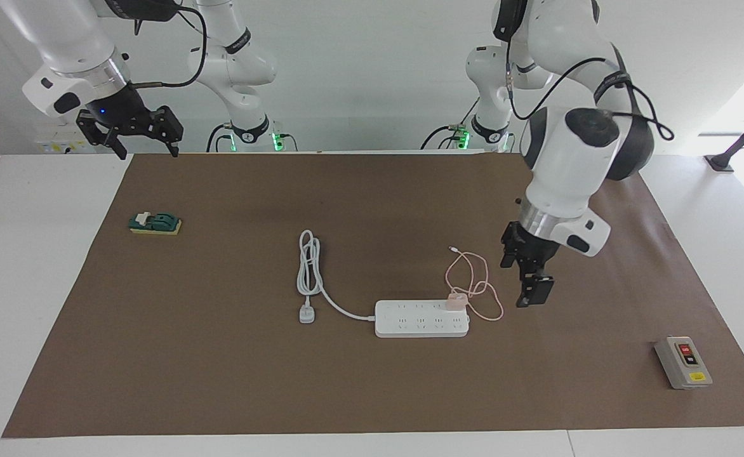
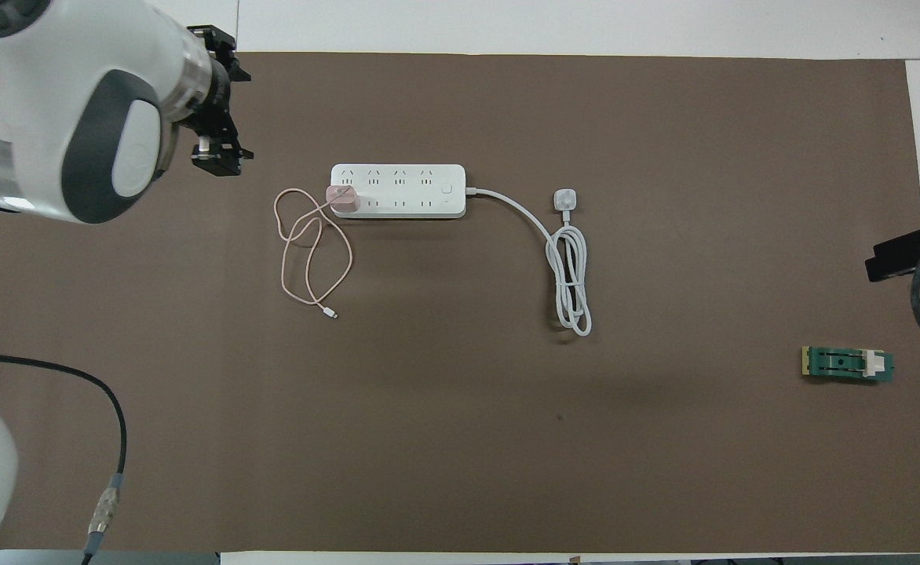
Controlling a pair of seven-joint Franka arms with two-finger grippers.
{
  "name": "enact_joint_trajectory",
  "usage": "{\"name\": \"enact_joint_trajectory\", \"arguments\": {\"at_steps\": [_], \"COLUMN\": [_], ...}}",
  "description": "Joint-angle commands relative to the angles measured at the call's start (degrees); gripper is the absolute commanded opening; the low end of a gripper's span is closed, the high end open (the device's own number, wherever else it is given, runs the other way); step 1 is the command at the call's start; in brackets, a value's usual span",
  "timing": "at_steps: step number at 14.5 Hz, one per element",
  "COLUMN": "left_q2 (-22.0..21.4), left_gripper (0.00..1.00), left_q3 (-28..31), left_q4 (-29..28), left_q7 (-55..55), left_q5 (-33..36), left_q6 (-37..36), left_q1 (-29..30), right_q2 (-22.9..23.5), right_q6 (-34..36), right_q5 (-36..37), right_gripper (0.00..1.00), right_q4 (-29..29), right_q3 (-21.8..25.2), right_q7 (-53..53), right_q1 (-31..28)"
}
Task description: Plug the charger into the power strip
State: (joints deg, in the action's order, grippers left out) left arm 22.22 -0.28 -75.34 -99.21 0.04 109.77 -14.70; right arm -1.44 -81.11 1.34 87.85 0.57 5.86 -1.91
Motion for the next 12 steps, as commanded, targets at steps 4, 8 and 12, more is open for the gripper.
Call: {"name": "enact_joint_trajectory", "arguments": {"at_steps": [4, 8, 12], "left_q2": [-5.6, -7.8, -11.5], "left_gripper": [1.00, 1.00, 1.00], "left_q3": [-0.8, -0.7, -0.5], "left_q4": [-1.7, -1.7, -3.1], "left_q7": [31.4, 49.7, 65.0], "left_q5": [0.6, 0.3, 0.2], "left_q6": [-7.5, -10.3, -13.3], "left_q1": [10.4, 15.7, 18.7], "right_q2": [-1.4, -1.3, -1.3], "right_q6": [-0.5, -0.5, -0.5], "right_q5": [-1.0, -1.0, -1.0], "right_gripper": [1.00, 1.00, 1.00], "right_q4": [1.5, 1.6, 1.5], "right_q3": [-0.4, -0.4, -0.4], "right_q7": [0.0, 0.0, 0.0], "right_q1": [-0.9, -0.9, -0.9]}}
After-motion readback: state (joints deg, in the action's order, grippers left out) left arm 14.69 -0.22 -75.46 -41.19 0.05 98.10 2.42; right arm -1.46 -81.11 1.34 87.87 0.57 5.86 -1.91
